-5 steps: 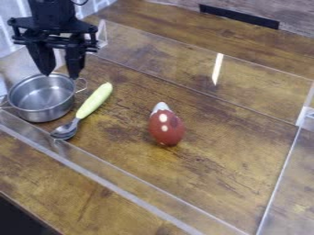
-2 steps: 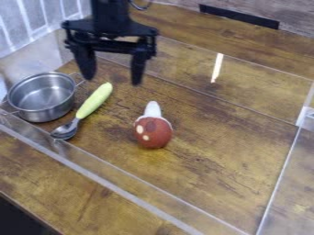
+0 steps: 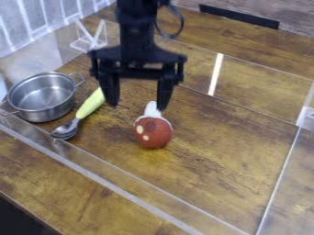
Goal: Put the mushroom in the silver pot
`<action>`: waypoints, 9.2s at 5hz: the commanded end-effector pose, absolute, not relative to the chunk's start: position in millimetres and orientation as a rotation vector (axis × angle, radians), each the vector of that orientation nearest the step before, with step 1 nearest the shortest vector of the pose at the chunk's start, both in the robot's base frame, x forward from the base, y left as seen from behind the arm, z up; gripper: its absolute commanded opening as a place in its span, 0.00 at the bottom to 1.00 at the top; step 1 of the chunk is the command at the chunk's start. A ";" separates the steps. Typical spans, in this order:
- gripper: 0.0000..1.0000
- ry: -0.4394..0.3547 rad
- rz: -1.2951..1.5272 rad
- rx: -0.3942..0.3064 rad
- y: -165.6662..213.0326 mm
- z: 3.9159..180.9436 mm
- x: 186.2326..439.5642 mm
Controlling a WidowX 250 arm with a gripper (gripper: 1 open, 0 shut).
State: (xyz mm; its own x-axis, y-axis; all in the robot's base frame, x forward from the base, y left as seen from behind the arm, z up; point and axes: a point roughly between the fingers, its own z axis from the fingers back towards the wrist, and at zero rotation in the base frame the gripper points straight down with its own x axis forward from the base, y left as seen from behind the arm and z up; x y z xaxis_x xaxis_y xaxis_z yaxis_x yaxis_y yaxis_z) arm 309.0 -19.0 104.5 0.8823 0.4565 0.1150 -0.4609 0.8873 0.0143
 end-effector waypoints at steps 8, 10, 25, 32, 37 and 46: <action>0.00 -0.179 0.564 -0.010 -32.3 116.8 327.0; 1.00 -0.204 0.498 -0.015 -11.7 132.4 323.6; 0.00 -0.128 0.605 -0.026 26.2 73.8 351.2; 0.00 -0.135 0.988 -0.108 55.7 162.3 339.6; 0.00 -0.171 1.043 -0.084 113.4 145.5 279.5; 1.00 -0.135 0.980 -0.007 154.7 100.5 312.6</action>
